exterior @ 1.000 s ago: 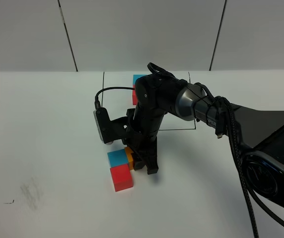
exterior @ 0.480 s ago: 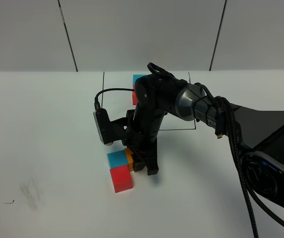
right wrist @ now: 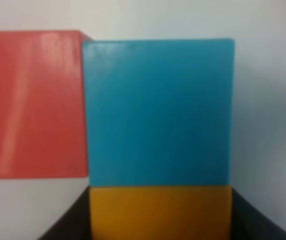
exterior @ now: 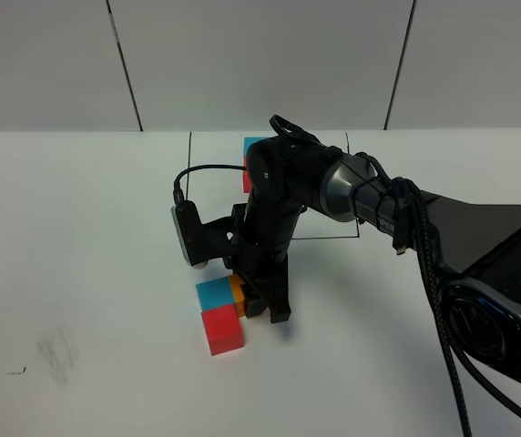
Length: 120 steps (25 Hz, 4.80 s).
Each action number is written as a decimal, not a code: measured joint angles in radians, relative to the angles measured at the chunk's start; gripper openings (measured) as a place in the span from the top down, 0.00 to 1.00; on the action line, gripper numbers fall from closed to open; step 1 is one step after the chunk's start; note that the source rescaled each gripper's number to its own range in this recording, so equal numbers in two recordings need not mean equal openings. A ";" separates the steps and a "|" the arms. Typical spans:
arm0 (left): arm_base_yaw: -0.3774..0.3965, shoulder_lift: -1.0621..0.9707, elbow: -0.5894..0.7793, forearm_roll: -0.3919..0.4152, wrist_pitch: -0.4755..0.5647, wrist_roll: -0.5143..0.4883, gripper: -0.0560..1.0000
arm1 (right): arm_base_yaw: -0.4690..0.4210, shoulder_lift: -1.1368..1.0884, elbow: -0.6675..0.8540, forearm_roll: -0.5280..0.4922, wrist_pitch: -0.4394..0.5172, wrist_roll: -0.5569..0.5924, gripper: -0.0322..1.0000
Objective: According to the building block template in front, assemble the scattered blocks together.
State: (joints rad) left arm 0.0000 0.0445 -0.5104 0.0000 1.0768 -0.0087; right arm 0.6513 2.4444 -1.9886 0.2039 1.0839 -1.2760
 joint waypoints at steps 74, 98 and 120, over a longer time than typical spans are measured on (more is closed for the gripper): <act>0.000 0.000 0.000 0.000 0.000 0.000 0.40 | 0.000 -0.414 0.009 -0.190 0.132 0.380 0.38; 0.000 0.000 0.000 0.000 0.000 0.000 0.40 | 0.000 -0.562 0.044 -0.237 0.134 1.257 0.38; 0.000 0.000 0.000 0.000 0.000 0.000 0.40 | 0.000 -0.717 0.408 -0.204 0.092 1.502 0.38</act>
State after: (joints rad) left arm 0.0000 0.0445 -0.5104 0.0000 1.0768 -0.0087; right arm 0.6513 1.7276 -1.5803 0.0000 1.1759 0.2264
